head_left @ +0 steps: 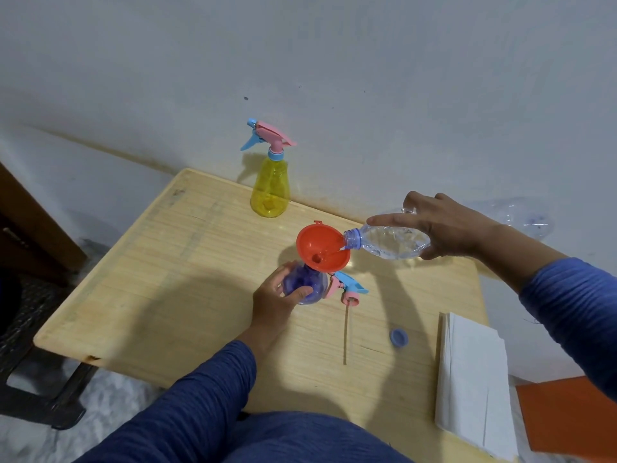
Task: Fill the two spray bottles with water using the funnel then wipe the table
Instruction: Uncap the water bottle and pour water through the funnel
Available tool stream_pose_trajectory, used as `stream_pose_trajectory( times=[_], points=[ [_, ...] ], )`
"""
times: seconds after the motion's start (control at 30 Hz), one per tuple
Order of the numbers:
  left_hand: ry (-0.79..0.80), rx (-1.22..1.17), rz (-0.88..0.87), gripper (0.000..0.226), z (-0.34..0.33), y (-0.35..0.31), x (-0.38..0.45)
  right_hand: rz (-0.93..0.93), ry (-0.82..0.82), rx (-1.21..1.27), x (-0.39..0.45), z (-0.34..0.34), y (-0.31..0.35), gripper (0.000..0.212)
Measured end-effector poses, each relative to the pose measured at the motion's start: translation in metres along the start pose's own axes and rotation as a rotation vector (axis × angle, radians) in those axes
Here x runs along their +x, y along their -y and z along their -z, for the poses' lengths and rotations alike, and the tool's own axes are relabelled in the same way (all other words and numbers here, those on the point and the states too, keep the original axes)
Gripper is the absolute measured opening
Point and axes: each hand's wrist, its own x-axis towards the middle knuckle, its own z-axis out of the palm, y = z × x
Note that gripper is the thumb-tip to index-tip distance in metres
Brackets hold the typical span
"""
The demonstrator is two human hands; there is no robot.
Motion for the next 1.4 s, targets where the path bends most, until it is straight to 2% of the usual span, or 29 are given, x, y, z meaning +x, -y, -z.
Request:
stream_pose_trajectory(
  times=[0.23,0.37,0.5,0.57,0.67,0.77,1.07,1.23,1.4],
  points=[
    [0.004,0.001,-0.001,0.047,0.000,-0.003,-0.001,-0.053,-0.050,0.112,-0.005,-0.003,0.006,0.109],
    [0.030,0.026,0.010,0.045,0.002,-0.004,-0.001,-0.135,-0.101,0.406,-0.010,-0.021,0.009,0.110],
    [0.031,0.088,0.018,0.046,0.003,-0.006,-0.001,-0.228,-0.327,0.707,-0.016,-0.029,0.018,0.108],
    [0.047,0.136,0.026,0.048,0.004,-0.007,-0.001,-0.311,-0.484,0.794,-0.022,-0.032,0.020,0.108],
    [0.069,0.211,0.027,0.057,0.005,-0.008,0.000,-0.469,-0.615,0.909,-0.035,-0.039,0.019,0.111],
    [0.078,0.271,0.011,0.063,0.004,-0.010,0.001,-0.628,-0.708,0.998,-0.048,-0.046,0.021,0.114],
    [0.085,0.396,0.032,0.055,0.005,-0.014,0.004,-1.040,-1.146,1.170,-0.069,-0.061,0.049,0.125],
    [0.099,0.400,0.042,0.043,0.006,-0.013,0.006,-1.174,-1.150,1.148,-0.067,-0.061,0.065,0.126],
    [0.096,0.403,0.039,0.040,0.007,-0.017,0.005,-1.278,-1.049,1.106,-0.070,-0.054,0.072,0.124]
  ],
)
